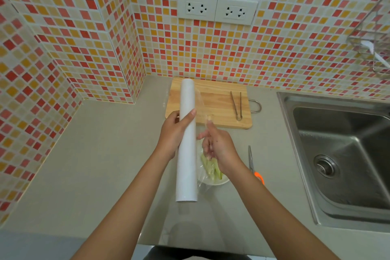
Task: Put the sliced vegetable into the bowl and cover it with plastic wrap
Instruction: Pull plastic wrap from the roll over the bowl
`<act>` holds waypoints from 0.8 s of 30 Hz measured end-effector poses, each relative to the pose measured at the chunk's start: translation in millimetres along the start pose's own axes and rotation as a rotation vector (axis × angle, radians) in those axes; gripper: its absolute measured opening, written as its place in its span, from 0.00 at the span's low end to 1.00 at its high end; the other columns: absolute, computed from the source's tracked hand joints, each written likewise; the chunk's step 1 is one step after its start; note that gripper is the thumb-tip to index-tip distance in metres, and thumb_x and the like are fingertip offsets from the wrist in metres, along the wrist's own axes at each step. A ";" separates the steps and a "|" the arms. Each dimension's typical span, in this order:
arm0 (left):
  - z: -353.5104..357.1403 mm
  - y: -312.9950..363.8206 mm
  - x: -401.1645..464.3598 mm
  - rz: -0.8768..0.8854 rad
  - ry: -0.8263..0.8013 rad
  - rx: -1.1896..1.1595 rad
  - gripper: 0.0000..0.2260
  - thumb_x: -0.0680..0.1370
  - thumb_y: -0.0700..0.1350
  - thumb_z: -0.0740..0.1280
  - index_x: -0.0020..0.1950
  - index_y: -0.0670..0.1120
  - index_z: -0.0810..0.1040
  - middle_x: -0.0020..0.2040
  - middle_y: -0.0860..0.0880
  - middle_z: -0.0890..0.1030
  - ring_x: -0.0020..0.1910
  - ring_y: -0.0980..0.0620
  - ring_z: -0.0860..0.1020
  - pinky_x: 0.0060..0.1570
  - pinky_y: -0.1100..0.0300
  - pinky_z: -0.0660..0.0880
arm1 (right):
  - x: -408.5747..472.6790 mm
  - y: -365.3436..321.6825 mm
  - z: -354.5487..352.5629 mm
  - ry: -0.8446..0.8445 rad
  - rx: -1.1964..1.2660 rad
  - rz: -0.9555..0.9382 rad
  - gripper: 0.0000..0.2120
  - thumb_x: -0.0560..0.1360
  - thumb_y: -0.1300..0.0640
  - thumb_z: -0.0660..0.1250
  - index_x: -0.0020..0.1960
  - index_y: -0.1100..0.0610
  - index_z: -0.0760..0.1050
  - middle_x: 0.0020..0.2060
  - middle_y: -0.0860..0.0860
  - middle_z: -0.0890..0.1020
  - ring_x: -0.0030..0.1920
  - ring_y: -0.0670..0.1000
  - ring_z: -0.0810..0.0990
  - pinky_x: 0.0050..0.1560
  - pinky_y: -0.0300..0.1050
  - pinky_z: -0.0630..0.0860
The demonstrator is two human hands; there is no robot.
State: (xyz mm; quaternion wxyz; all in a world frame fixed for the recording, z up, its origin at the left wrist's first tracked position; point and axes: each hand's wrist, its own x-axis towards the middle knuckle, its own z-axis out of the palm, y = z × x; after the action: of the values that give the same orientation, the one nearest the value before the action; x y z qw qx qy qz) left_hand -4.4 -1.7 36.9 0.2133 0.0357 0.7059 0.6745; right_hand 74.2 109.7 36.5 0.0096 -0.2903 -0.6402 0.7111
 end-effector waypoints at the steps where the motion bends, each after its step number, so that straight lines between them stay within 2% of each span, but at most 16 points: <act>1: -0.3 -0.7 1.2 0.016 -0.001 0.023 0.14 0.72 0.60 0.70 0.45 0.50 0.77 0.37 0.53 0.79 0.36 0.53 0.78 0.37 0.58 0.74 | -0.3 0.1 0.1 0.001 0.016 -0.038 0.20 0.81 0.51 0.56 0.37 0.60 0.74 0.18 0.51 0.72 0.16 0.48 0.68 0.20 0.36 0.62; 3: -0.8 -2.0 0.5 0.039 0.001 0.065 0.13 0.73 0.60 0.69 0.40 0.52 0.77 0.33 0.56 0.78 0.33 0.55 0.77 0.34 0.60 0.73 | 0.5 2.2 -0.8 0.074 0.016 -0.109 0.16 0.81 0.58 0.54 0.38 0.61 0.72 0.17 0.50 0.72 0.15 0.47 0.67 0.20 0.35 0.62; 5: -2.4 -4.3 -0.5 0.044 -0.002 0.067 0.13 0.75 0.59 0.67 0.38 0.52 0.76 0.32 0.55 0.77 0.33 0.54 0.77 0.32 0.61 0.71 | 2.5 6.6 -1.9 0.179 -0.053 -0.179 0.16 0.81 0.59 0.53 0.38 0.59 0.71 0.15 0.49 0.70 0.15 0.46 0.65 0.19 0.34 0.61; 8: -3.4 -6.6 -1.3 0.029 -0.036 0.009 0.12 0.79 0.56 0.63 0.45 0.49 0.78 0.41 0.44 0.81 0.39 0.46 0.80 0.39 0.52 0.76 | 4.4 15.1 -1.3 0.285 -0.155 -0.275 0.16 0.81 0.60 0.55 0.36 0.55 0.71 0.19 0.45 0.69 0.21 0.45 0.67 0.28 0.38 0.66; 11: 0.5 -10.1 -4.4 -0.024 -0.036 -0.056 0.15 0.81 0.54 0.58 0.51 0.44 0.77 0.47 0.38 0.81 0.40 0.45 0.80 0.43 0.50 0.77 | 3.6 21.4 -2.4 0.368 -0.200 -0.293 0.16 0.80 0.61 0.56 0.36 0.52 0.72 0.26 0.43 0.70 0.29 0.46 0.68 0.37 0.44 0.67; 14: 7.6 -14.6 -8.6 -0.056 -0.052 -0.038 0.15 0.80 0.57 0.59 0.53 0.46 0.75 0.51 0.40 0.81 0.46 0.45 0.79 0.52 0.45 0.76 | -3.0 26.3 -9.0 0.356 -0.141 -0.268 0.15 0.80 0.61 0.56 0.38 0.54 0.75 0.21 0.43 0.68 0.24 0.45 0.65 0.30 0.41 0.66; 17: 11.8 -16.6 -14.8 -0.064 -0.083 0.013 0.20 0.71 0.64 0.68 0.53 0.52 0.76 0.48 0.48 0.82 0.43 0.50 0.81 0.46 0.49 0.79 | -9.6 25.2 -16.6 0.280 -0.058 -0.240 0.13 0.80 0.56 0.58 0.42 0.53 0.79 0.19 0.47 0.63 0.19 0.45 0.61 0.21 0.36 0.60; 20: 13.6 -19.9 -18.1 -0.051 -0.111 0.027 0.17 0.67 0.61 0.74 0.53 0.60 0.78 0.44 0.55 0.82 0.42 0.52 0.82 0.45 0.47 0.82 | -13.9 23.3 -21.0 0.244 -0.063 -0.209 0.14 0.79 0.48 0.61 0.40 0.51 0.81 0.17 0.46 0.63 0.17 0.46 0.62 0.18 0.34 0.60; 24: 15.8 -17.1 -19.0 -0.034 -0.112 0.043 0.14 0.70 0.57 0.73 0.55 0.58 0.79 0.42 0.53 0.81 0.39 0.51 0.81 0.46 0.42 0.81 | -15.1 28.8 -21.8 0.293 -0.123 -0.220 0.12 0.79 0.55 0.61 0.40 0.53 0.81 0.17 0.46 0.61 0.17 0.47 0.60 0.19 0.36 0.60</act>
State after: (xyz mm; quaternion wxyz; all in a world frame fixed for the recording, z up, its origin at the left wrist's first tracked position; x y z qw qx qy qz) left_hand 22.4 5.1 25.2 0.2631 0.0658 0.7076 0.6525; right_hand 106.3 118.4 15.9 0.1624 -0.3190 -0.7020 0.6157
